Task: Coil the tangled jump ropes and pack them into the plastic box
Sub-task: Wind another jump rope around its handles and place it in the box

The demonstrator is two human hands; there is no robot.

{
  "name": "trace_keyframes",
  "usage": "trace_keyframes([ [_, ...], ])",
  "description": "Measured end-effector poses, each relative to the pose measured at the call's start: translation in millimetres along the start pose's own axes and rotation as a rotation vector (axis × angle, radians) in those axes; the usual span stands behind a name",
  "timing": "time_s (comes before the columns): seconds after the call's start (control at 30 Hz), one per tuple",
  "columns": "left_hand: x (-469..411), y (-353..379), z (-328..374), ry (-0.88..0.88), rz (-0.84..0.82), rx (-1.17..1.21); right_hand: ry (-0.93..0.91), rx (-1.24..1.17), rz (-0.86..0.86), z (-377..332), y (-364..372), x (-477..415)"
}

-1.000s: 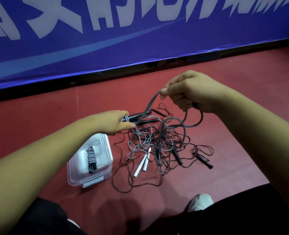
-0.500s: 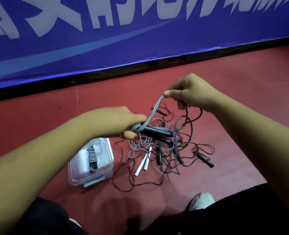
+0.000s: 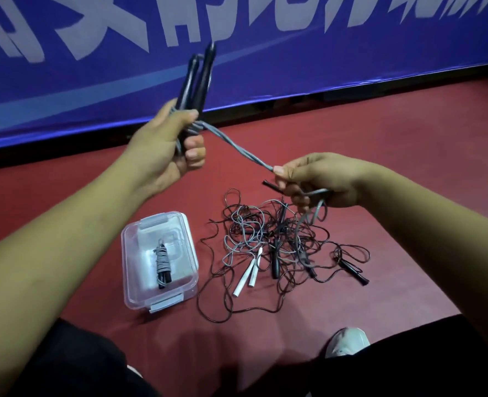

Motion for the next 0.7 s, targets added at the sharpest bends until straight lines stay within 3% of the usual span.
trace_keyframes([
  [0.33, -15, -68, -7, -0.072, 0.329, -0.047, 0.021, 0.032, -0.049, -5, 18, -8],
  [0.5, -16, -102, 10, 0.0, 0.463, -0.058, 0.024, -0.009, -0.091, -2, 23, 1],
  [0.63, -13, -140, 24, 0.033, 0.551, -0.185, 0.003, -0.02, -0.008, -9, 11, 9],
  [0.7, -13, -152, 26, 0.004, 0.535, -0.374, -0.051, 0.004, 0.027, -19, 7, 13],
])
Point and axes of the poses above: each hand's wrist, its own x-axis away from the middle knuckle, its own y-axis out of the palm, z = x × y, the point moved 10 cm from there along -x, towards the middle knuckle, and after that the axes turned 15 degrees about x, right-handed, at the moved point
